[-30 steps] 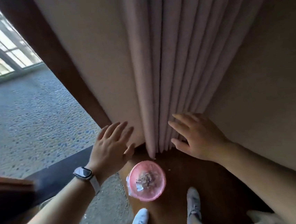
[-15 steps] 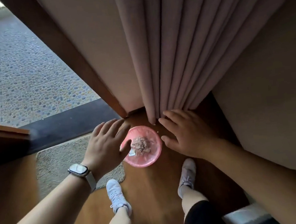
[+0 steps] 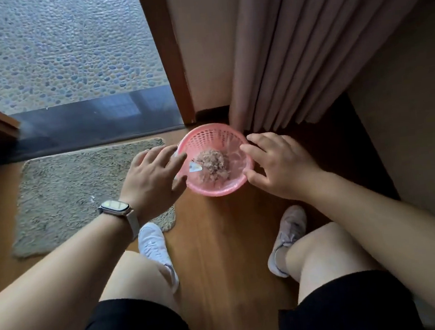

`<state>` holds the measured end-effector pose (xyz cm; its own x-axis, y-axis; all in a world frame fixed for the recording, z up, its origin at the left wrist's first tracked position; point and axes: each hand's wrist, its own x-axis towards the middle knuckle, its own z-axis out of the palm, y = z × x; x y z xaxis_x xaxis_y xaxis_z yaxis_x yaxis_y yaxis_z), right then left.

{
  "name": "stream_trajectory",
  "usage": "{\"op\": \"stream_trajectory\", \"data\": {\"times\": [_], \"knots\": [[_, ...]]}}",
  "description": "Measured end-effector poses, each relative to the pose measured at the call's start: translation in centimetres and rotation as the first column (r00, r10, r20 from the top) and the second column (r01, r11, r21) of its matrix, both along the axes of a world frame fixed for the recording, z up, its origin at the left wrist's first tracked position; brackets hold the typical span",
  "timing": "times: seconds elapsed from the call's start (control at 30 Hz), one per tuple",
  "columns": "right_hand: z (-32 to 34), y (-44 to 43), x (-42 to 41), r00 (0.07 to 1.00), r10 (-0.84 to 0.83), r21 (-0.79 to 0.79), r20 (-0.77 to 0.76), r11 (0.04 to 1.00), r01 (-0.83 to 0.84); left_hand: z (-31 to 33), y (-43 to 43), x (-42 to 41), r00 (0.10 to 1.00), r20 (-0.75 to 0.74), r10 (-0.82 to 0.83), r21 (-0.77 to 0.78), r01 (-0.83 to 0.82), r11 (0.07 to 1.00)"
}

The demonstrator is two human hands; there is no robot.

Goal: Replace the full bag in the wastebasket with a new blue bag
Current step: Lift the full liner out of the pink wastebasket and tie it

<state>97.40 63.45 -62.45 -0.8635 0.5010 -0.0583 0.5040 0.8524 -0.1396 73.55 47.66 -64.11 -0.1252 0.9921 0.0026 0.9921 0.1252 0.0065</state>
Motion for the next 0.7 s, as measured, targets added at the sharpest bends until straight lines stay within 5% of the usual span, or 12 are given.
{"op": "stream_trajectory", "data": {"times": [0.33,0.7], "knots": [[-0.3,-7.4,3.3,0.998,-0.052,0.011,0.020,0.999,0.052,0.6,-6.9,2.4,0.997,-0.020,0.068,-0.013,-0.068,0.998],[-7.1,-0.8,0.3,0.985,-0.095,0.007,0.144,0.995,0.095,-7.3,-0.9,-2.8,0.978,0.033,0.207,-0.116,-0.202,0.972]]}}
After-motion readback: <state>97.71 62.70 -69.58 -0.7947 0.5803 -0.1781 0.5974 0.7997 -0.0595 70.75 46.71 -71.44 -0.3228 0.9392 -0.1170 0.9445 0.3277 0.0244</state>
